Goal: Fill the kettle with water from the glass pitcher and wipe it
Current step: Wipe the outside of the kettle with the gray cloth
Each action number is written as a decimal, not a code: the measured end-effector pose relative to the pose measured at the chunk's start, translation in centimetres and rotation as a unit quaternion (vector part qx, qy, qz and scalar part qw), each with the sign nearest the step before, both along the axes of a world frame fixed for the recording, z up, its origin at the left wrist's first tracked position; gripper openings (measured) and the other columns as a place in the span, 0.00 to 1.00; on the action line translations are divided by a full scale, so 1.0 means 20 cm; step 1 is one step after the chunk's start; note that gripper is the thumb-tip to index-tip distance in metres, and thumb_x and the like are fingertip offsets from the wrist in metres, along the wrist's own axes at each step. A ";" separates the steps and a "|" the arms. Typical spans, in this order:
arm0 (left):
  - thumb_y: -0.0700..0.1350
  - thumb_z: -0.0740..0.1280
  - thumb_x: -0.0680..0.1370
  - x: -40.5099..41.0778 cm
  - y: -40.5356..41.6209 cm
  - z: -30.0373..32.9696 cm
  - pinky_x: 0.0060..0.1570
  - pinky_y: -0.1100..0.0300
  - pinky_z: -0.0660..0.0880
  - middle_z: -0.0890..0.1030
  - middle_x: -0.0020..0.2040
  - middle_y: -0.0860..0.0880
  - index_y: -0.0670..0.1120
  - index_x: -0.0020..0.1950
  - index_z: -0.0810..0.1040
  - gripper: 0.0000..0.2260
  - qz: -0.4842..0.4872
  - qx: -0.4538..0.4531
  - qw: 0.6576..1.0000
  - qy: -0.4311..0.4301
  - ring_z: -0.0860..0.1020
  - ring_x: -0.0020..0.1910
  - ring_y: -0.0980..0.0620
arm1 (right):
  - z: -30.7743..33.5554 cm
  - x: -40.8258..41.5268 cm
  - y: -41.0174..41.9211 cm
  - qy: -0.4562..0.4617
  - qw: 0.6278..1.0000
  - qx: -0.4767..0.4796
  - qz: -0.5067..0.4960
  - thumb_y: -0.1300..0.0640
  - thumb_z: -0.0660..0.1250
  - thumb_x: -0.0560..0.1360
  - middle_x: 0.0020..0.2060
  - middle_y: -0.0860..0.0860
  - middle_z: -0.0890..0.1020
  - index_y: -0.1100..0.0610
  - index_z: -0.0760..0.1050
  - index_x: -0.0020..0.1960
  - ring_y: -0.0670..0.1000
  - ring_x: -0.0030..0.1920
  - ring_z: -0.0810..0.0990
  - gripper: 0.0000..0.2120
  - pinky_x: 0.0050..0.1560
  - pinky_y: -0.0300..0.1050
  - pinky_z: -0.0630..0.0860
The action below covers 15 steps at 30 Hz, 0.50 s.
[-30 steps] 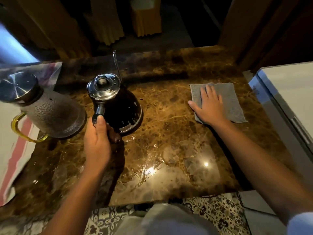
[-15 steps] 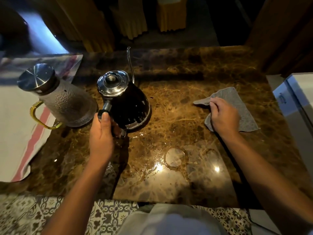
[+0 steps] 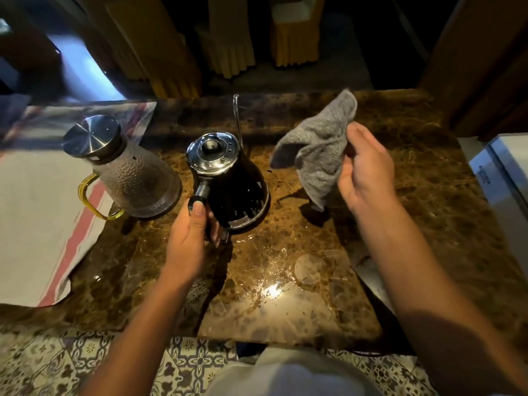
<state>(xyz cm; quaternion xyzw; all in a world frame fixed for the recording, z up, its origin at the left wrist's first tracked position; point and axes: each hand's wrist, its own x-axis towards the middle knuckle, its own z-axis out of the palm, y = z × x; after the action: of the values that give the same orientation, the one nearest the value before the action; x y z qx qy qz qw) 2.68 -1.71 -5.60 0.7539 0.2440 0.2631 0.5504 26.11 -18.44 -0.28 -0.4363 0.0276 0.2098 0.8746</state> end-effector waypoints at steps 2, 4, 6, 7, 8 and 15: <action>0.67 0.53 0.83 -0.02 -0.01 0.01 0.35 0.58 0.73 0.75 0.32 0.50 0.52 0.44 0.72 0.22 0.000 0.000 1.000 -0.007 0.74 0.31 0.49 | 0.05 -0.07 0.11 -0.020 1.000 0.010 0.019 0.61 0.62 0.85 0.48 0.53 0.89 0.58 0.81 0.57 0.49 0.51 0.88 0.09 0.52 0.44 0.84; 0.68 0.54 0.83 -0.05 -0.02 0.00 0.34 0.61 0.72 0.76 0.32 0.50 0.50 0.44 0.72 0.23 0.014 0.007 1.000 -0.009 0.75 0.31 0.52 | 0.05 -0.15 0.22 -0.029 0.999 -0.001 0.036 0.61 0.62 0.86 0.47 0.51 0.89 0.58 0.81 0.57 0.48 0.50 0.88 0.08 0.52 0.43 0.83; 0.68 0.54 0.82 -0.07 -0.05 0.00 0.34 0.63 0.72 0.76 0.33 0.51 0.48 0.44 0.72 0.25 0.031 0.003 0.999 -0.013 0.75 0.31 0.55 | 0.04 -0.20 0.30 -0.036 0.998 -0.019 0.046 0.60 0.63 0.85 0.49 0.52 0.88 0.57 0.81 0.57 0.49 0.53 0.87 0.08 0.56 0.45 0.83; 0.68 0.54 0.82 -0.08 -0.06 -0.01 0.33 0.63 0.72 0.76 0.32 0.51 0.47 0.43 0.72 0.26 0.040 -0.003 0.999 -0.016 0.75 0.31 0.55 | 0.03 -0.23 0.33 -0.046 0.997 -0.026 0.047 0.60 0.63 0.85 0.50 0.52 0.88 0.56 0.82 0.56 0.49 0.54 0.87 0.08 0.57 0.46 0.83; 0.68 0.55 0.82 -0.09 -0.07 -0.01 0.33 0.63 0.72 0.76 0.32 0.51 0.46 0.42 0.72 0.26 0.050 -0.010 0.999 -0.020 0.74 0.30 0.55 | 0.02 -0.25 0.35 -0.059 0.997 -0.030 0.051 0.59 0.64 0.85 0.49 0.51 0.89 0.54 0.83 0.54 0.49 0.54 0.87 0.09 0.56 0.45 0.83; 0.60 0.58 0.80 -0.08 -0.09 -0.02 0.30 0.58 0.68 0.71 0.29 0.48 0.38 0.39 0.70 0.25 0.093 -0.027 0.994 -0.046 0.70 0.28 0.50 | -0.09 -0.42 0.39 -0.095 0.988 -0.011 0.121 0.56 0.65 0.80 0.44 0.48 0.88 0.48 0.87 0.45 0.45 0.46 0.87 0.13 0.47 0.38 0.81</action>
<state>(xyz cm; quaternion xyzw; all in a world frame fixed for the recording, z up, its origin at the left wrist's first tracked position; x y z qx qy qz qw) 1.09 -3.58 -6.08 0.6997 0.2945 0.3410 0.5544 17.63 -10.63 -2.10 -0.4638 -0.1064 0.2716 0.8366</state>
